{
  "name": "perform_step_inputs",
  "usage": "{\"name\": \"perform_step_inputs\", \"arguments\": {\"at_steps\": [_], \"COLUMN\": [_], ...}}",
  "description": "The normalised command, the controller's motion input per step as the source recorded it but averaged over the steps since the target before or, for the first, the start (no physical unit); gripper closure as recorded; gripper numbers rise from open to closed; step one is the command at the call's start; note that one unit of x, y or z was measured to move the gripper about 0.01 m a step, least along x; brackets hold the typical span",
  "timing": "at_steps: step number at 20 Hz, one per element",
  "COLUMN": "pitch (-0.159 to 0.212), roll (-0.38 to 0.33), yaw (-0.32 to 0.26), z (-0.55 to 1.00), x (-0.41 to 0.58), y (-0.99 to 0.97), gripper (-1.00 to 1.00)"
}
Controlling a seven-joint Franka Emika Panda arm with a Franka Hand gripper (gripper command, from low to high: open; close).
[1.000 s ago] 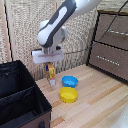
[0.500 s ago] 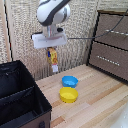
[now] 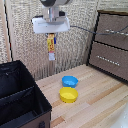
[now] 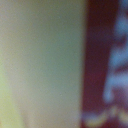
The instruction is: Kindly direct your grabber toward the cereal bar. Delicately grip the cereal bar using your grabber. Transport the clutched cereal bar to the rear part of the organizer. Set the cereal bar down and place it in the rear section of the organizer.
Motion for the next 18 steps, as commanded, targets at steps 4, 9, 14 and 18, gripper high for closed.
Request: {"name": "perform_step_inputs", "arguments": {"at_steps": [4, 9, 14, 18], "pitch": [-0.051, -0.008, 0.0, 0.0], "roll": [0.0, 0.0, 0.0, 0.0], "yaw": [-0.248, -0.216, -0.198, -0.178], "z": [0.53, 0.27, 0.13, 0.03], "x": [-0.004, 0.0, 0.0, 0.0], "y": [0.4, 0.53, 0.59, 0.66], "gripper": [1.0, 1.0, 1.0, 1.0]}}
